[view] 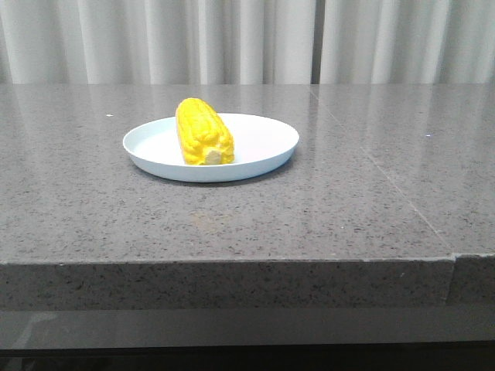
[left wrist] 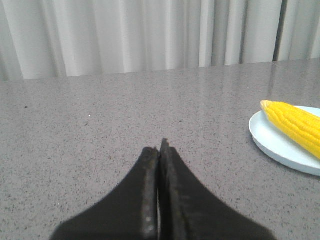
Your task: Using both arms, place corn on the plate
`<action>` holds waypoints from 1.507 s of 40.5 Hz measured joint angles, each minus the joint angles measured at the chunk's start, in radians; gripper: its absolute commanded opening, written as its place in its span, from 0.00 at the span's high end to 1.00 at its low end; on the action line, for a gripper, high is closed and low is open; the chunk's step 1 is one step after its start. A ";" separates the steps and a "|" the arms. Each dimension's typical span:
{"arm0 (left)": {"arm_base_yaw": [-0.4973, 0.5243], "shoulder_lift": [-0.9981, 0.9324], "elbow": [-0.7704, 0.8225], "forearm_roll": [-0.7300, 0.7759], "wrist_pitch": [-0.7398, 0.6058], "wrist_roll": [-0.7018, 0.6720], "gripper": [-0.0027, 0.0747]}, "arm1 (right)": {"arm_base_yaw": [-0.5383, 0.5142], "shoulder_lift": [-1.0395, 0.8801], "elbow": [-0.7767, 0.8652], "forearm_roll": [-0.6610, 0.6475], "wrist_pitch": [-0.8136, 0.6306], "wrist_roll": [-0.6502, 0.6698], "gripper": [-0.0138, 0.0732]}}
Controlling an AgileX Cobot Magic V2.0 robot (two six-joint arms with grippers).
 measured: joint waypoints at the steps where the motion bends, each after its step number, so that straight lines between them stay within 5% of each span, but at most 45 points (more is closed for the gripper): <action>1: 0.000 -0.018 0.018 0.000 0.000 0.000 0.99 | 0.000 0.000 0.000 0.000 0.000 0.000 0.98; 22: 0.069 -0.136 0.286 0.000 -0.073 0.000 0.99 | 0.000 0.000 0.000 0.000 -0.001 0.000 0.98; 61: 0.103 -0.136 0.288 0.000 -0.125 0.000 0.99 | 0.000 0.000 0.000 -0.001 -0.001 0.000 0.98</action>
